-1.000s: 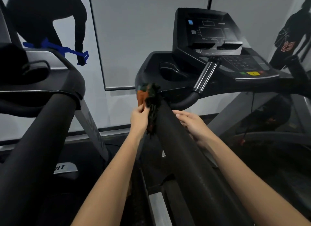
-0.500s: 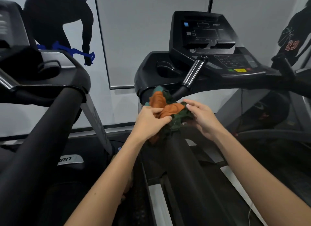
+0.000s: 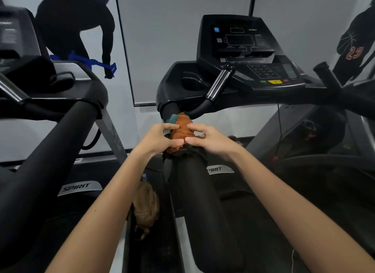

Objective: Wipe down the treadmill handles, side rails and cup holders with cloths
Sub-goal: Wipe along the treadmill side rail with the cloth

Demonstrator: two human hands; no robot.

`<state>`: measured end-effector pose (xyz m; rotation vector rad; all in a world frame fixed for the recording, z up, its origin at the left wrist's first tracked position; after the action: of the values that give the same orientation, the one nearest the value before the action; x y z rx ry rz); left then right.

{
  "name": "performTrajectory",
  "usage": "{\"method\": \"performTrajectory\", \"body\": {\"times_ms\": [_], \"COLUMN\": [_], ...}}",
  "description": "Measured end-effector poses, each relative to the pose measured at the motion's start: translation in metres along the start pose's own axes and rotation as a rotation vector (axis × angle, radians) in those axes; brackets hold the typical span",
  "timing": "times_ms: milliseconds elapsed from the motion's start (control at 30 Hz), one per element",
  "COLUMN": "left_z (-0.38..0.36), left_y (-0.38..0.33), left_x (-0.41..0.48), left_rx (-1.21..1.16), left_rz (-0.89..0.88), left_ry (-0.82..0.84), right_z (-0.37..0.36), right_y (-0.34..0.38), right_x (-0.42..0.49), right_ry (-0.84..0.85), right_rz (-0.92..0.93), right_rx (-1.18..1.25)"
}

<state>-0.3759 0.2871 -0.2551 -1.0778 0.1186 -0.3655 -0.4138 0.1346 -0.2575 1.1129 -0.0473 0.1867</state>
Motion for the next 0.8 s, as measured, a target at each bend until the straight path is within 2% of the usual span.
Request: {"method": "performTrajectory", "body": {"times_ms": [167, 467, 800], "left_z": [0.004, 0.020, 0.032], "left_y": [0.006, 0.014, 0.002], "left_x": [0.020, 0.093, 0.140], "left_rx": [-0.048, 0.024, 0.160], "left_rz": [0.014, 0.008, 0.145], "left_ry": [-0.100, -0.285, -0.324], "right_z": [0.001, 0.011, 0.019], "right_y": [0.000, -0.011, -0.015], "right_x": [0.035, 0.120, 0.170], "right_ry": [-0.072, -0.168, -0.184], "right_rz": [0.088, 0.181, 0.194], "right_rx": [-0.075, -0.164, -0.181]}}
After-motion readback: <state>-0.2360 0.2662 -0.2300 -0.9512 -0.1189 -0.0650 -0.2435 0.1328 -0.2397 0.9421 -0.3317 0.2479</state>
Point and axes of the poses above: each hand's wrist, its own x-axis towards the middle knuckle, its own z-axis out of the back of the hand, y = z × x, the point moved 3 cm from there along x, towards the middle knuckle, and after that the axes turned 2 degrees about x, right-handed, at the moved point
